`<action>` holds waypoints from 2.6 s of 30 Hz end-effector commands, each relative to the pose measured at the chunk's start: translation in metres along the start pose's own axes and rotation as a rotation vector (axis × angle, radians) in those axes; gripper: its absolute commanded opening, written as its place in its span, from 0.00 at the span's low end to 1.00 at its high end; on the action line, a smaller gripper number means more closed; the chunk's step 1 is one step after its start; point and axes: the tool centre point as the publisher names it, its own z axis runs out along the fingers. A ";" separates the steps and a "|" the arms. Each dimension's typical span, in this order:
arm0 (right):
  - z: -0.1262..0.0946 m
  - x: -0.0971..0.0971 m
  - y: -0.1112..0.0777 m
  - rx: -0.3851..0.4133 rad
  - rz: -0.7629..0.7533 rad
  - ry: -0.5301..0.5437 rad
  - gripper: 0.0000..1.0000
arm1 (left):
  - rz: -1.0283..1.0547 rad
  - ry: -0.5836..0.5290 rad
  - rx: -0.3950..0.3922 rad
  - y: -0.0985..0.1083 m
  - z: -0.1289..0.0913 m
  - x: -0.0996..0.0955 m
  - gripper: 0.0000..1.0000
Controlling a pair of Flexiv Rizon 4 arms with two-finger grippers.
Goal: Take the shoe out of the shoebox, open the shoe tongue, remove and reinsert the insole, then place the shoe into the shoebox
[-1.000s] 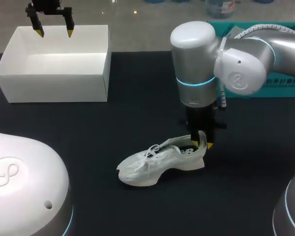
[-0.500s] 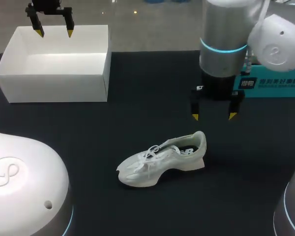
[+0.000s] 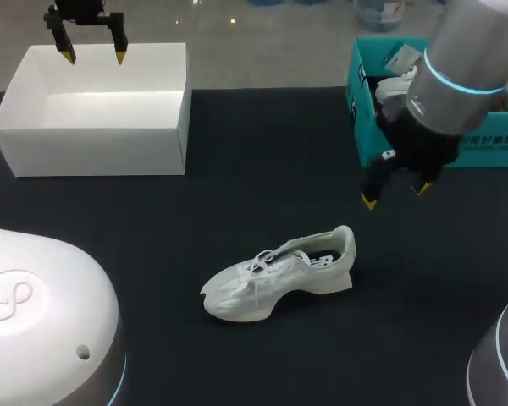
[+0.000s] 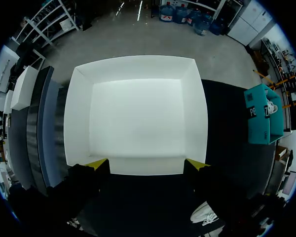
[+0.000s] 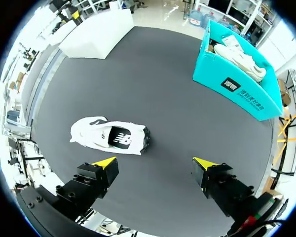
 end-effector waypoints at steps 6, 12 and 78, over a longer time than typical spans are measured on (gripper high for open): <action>0.002 -0.013 -0.008 -0.243 -0.794 0.282 1.00 | 0.001 0.000 0.000 0.000 0.000 0.000 1.00; 0.006 -0.025 -0.004 -0.279 -1.124 0.145 1.00 | 0.001 0.000 0.000 0.000 0.000 0.000 1.00; 0.125 -0.061 -0.060 -0.864 -0.972 0.476 1.00 | 0.001 0.000 0.000 0.000 0.000 0.000 1.00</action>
